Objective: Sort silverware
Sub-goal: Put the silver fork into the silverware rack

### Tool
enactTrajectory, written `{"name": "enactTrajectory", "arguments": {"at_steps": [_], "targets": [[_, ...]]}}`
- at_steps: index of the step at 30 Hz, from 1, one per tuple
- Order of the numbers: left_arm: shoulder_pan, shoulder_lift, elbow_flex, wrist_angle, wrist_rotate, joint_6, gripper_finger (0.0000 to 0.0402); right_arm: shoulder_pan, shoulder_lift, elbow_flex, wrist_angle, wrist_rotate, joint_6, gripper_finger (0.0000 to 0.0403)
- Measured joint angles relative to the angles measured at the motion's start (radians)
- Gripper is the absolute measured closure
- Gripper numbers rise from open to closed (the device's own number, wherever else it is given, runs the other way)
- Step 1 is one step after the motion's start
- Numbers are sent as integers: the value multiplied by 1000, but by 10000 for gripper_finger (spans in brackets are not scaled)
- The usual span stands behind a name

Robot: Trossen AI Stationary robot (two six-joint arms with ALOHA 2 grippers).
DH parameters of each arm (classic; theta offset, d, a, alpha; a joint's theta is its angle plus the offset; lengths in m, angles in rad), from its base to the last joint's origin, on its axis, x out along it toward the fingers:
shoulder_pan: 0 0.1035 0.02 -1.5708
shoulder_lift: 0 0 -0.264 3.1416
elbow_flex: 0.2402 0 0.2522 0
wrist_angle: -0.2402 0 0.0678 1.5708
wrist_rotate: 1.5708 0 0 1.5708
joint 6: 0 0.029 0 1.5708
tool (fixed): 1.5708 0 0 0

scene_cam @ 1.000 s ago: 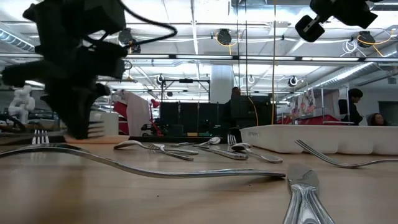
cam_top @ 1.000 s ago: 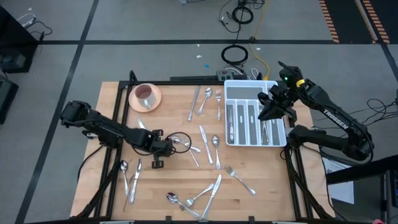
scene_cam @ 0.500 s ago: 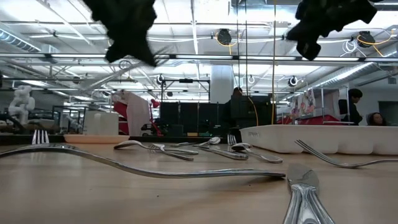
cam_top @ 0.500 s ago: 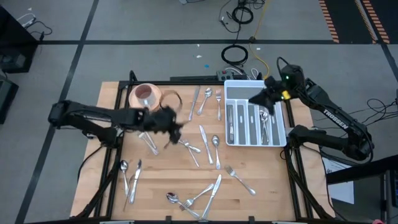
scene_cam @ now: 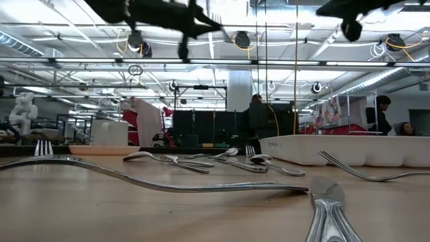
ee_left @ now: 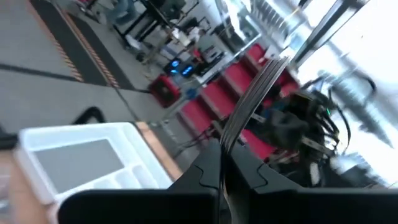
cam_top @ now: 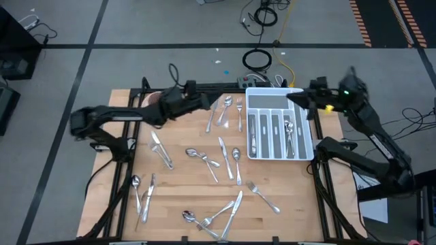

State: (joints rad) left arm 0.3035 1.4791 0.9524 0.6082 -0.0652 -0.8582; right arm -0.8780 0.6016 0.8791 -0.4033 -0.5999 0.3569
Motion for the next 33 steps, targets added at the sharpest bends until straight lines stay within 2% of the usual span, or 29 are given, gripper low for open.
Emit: {"name": "enactTrajectory", "arguments": {"at_steps": [3,6,14,18,23,33], "targets": [[5,136,21,122,29,-71,394,-14,-72,0,0,7,2,402],[4,264,94,187,49,-103,394,-19,-116,1,-1,34,23,402],[1,537,413,159,163,-101,394,-19,-132,1,-7,49,35,402],[1,640,528,95,192,-101,394,-19,-135,1,-7,49,42,402],[-9,749,625,90,212,-105,394,-19,-135,1,-7,48,42,402],[-39,900,706,96,190,-104,394,-19,-135,1,-9,47,29,403]]}}
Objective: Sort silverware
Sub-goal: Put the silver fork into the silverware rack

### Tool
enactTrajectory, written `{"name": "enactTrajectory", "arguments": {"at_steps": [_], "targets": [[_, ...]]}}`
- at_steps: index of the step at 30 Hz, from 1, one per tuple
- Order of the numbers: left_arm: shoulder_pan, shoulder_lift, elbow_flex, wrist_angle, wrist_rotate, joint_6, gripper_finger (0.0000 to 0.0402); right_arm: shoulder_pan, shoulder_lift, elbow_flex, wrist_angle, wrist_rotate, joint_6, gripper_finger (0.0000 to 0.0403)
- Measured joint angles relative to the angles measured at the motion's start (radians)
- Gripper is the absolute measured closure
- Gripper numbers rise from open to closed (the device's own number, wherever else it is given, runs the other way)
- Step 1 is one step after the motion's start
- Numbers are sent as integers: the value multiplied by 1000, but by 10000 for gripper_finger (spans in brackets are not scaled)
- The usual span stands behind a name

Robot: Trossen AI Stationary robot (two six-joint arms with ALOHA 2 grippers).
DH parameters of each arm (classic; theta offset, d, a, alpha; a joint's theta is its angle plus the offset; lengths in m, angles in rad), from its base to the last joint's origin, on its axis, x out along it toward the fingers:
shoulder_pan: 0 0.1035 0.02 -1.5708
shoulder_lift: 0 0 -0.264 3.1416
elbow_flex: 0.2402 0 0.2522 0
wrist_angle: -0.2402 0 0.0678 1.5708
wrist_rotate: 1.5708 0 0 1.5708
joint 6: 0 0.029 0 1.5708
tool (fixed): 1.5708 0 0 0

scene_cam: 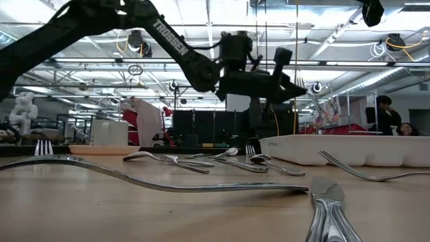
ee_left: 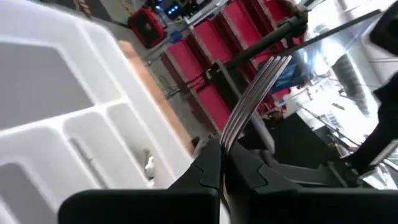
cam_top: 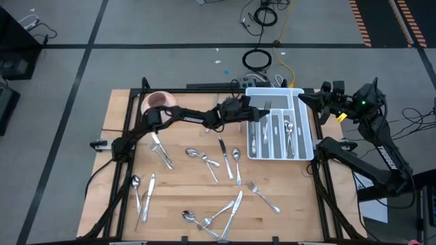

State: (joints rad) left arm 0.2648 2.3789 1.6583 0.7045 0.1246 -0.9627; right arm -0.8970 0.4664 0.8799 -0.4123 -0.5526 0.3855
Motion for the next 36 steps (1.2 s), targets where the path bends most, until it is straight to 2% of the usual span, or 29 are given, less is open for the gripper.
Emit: {"name": "enactTrajectory", "arguments": {"at_steps": [11,29,33,36], "targets": [[-15,66,4,56,-76,34,394,0,0,0,-28,-3,0,403],[-76,66,5,-27,-108,221,394,0,0,0,-27,-29,-7,403],[-82,66,7,-68,-158,216,394,0,0,0,-27,-29,-7,403],[-82,72,4,-123,-202,157,394,0,0,0,-27,-29,-6,403]]}}
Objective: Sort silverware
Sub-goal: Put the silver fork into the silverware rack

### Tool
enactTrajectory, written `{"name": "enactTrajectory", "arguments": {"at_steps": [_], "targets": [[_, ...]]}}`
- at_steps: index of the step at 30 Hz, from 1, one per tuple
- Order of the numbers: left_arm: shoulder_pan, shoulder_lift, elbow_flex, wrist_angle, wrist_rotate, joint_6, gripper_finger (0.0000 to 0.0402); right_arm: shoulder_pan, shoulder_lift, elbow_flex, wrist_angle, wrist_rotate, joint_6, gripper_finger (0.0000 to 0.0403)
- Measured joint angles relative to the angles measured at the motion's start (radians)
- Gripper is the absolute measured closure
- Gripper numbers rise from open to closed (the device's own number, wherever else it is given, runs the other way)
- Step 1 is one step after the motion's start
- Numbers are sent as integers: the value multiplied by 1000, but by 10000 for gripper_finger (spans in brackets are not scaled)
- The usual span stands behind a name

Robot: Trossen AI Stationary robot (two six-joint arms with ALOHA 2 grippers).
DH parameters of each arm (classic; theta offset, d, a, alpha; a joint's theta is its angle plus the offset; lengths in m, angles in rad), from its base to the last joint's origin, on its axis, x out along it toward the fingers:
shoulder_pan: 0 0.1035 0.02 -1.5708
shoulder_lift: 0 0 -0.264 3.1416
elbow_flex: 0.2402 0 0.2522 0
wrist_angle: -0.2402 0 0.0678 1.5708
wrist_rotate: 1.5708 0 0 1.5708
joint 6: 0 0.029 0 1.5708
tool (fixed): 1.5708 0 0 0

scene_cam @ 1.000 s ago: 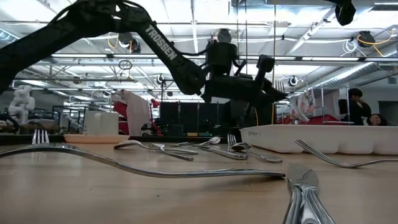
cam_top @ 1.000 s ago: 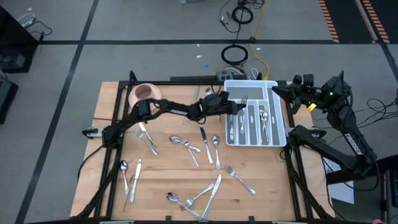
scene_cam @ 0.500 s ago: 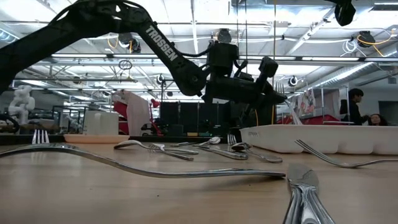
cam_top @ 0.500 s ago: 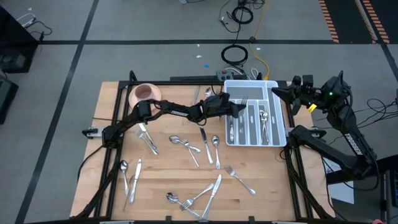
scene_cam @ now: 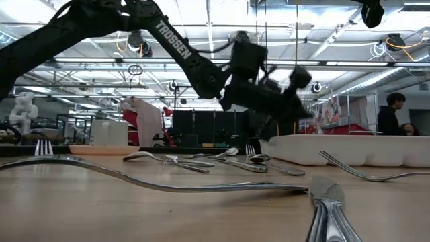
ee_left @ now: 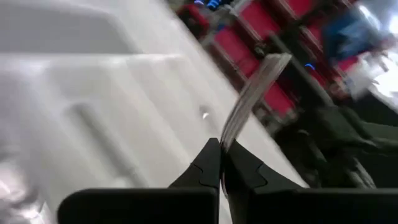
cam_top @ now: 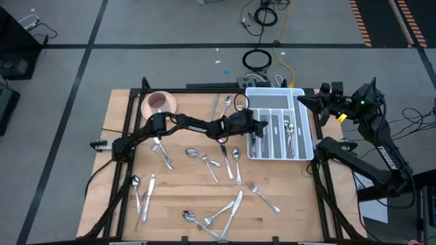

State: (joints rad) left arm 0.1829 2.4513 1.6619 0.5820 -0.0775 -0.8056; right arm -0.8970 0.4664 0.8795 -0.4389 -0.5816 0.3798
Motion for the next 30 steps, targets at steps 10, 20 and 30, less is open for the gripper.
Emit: {"name": "enactTrajectory", "arguments": {"at_steps": [10,20,30], "targets": [[-1,-3,0,-51,-42,-39,394,0,0,0,1,-27,-4,403],[3,-4,0,-77,0,-19,379,0,0,0,10,-27,-26,403],[8,-3,0,-98,67,-13,327,0,0,0,10,-27,-28,403]]}}
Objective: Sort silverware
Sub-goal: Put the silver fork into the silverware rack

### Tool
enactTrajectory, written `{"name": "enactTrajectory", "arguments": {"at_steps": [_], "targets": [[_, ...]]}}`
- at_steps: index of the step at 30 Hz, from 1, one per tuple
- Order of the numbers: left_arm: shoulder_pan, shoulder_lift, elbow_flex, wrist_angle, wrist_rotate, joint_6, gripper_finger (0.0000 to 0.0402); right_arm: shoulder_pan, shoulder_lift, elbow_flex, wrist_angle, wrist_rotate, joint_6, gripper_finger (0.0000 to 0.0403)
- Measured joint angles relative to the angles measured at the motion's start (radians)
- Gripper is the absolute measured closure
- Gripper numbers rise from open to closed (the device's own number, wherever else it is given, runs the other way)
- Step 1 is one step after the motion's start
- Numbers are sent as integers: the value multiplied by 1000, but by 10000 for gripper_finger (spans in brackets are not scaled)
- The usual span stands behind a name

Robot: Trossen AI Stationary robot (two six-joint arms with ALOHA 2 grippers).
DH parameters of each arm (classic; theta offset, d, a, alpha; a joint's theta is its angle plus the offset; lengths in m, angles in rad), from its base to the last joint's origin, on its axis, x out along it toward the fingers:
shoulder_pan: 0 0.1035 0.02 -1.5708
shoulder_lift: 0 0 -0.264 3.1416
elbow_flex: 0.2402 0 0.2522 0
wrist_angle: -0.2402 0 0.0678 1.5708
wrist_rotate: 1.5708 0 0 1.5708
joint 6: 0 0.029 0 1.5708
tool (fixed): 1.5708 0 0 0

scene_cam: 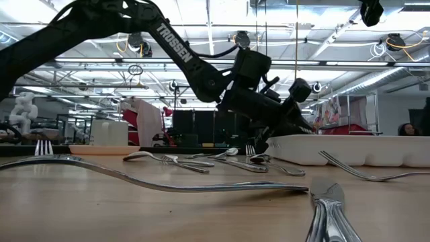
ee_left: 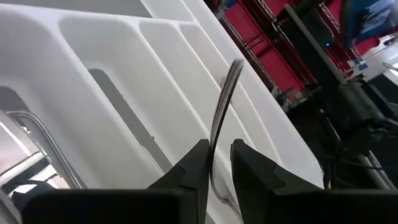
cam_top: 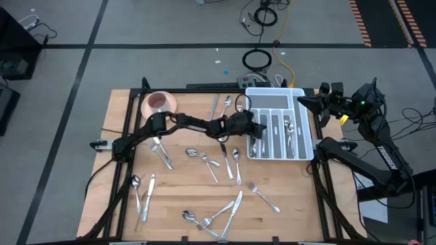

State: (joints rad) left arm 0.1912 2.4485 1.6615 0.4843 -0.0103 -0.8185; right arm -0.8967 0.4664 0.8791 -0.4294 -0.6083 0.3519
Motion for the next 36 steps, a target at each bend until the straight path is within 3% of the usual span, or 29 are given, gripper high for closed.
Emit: {"name": "enactTrajectory", "arguments": {"at_steps": [6,19,23,26,30,36], "targets": [[25,0,0,19,74,-8,304,0,0,0,0,0,2,403],[76,-1,1,17,89,-17,276,0,0,0,11,1,2,403],[91,-2,1,23,96,-113,276,0,0,0,11,1,3,403],[105,-2,-2,78,181,-190,276,0,0,0,-5,1,2,403],[109,-35,3,73,335,-198,276,0,2,0,-157,4,-57,403],[97,-207,18,91,441,-164,277,3,60,0,-465,44,-224,403]]}}
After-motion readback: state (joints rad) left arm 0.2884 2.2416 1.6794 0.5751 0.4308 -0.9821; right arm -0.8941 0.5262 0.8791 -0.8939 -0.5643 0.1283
